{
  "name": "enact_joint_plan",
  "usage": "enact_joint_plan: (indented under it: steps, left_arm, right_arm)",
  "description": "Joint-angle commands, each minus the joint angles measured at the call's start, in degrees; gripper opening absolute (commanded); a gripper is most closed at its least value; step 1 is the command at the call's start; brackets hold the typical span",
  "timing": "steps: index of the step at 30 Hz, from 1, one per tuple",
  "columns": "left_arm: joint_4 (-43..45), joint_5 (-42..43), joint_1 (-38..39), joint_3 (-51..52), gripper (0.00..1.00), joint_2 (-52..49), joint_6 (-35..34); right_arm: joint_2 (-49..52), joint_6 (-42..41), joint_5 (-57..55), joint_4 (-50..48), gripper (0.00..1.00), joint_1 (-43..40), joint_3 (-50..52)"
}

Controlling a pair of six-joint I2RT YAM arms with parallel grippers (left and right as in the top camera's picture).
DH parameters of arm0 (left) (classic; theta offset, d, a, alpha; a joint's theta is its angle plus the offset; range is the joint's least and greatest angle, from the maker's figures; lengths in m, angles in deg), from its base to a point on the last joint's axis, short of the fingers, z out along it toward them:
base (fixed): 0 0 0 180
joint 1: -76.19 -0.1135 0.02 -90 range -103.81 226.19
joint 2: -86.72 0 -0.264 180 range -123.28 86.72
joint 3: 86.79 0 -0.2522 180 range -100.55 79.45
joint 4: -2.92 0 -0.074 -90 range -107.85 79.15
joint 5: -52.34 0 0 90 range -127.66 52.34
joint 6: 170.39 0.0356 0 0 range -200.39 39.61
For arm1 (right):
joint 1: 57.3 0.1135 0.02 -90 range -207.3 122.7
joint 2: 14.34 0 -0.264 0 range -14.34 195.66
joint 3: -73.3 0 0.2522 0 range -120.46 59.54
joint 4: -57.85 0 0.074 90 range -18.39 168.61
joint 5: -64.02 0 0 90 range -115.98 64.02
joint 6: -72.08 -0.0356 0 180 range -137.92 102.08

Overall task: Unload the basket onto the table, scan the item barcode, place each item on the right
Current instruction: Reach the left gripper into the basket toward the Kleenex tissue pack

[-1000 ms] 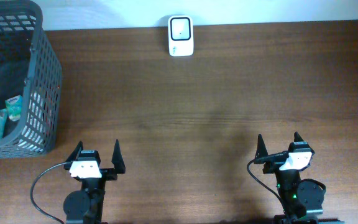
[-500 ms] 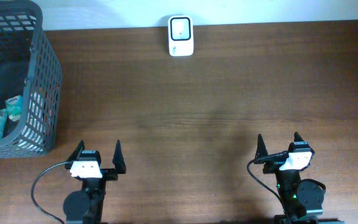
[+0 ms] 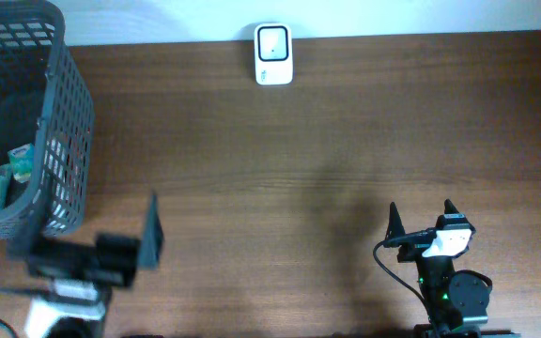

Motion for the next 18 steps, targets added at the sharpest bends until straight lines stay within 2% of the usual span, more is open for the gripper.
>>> enact_joint_plan:
  steps: [1,4,6,11,13,15,18]
  left_arm:
    - [-10.3,-5.1,-0.2,-19.5,0.99,-16.9,9.3]
    - [-26.2,-6.4,-1.7,-41.9,0.99,-33.7,18.8]
    - [-36.9,-8.9,-5.7,-57.2,0.99,-43.8,18.6]
    - [-67.0,-6.7,-22.9,-98.4,0.99,-71.5,7.8]
    - [-74.0,-3.4,-25.7,-103.3,0.99,-76.2,7.8]
    - [-79.6,-3.1,-27.5,-103.4,0.99,-78.9,7.8]
    - [-80.9,-3.3,-29.8,-103.4,0.99,-81.7,7.8]
  right_arm:
    - [-0.4,0.2,-0.1,0.2,0.98,-0.4,0.4]
    - [-0.4,0.2,-0.1,0.2,0.99,-0.4,0.4]
    - [-0.4,0.2,-0.1,0.2,0.99,-0.4,0.4]
    - [-0.4,0.2,-0.1,0.2,0.99,-0.4,0.4]
    - [-0.4,0.2,-0.1,0.2,0.99,-0.4,0.4]
    - [-0.4,0.2,-0.1,0.2,0.99,-0.4,0.4]
    - [-0.4,0.2,-0.1,0.2,0.99,-0.4,0.4]
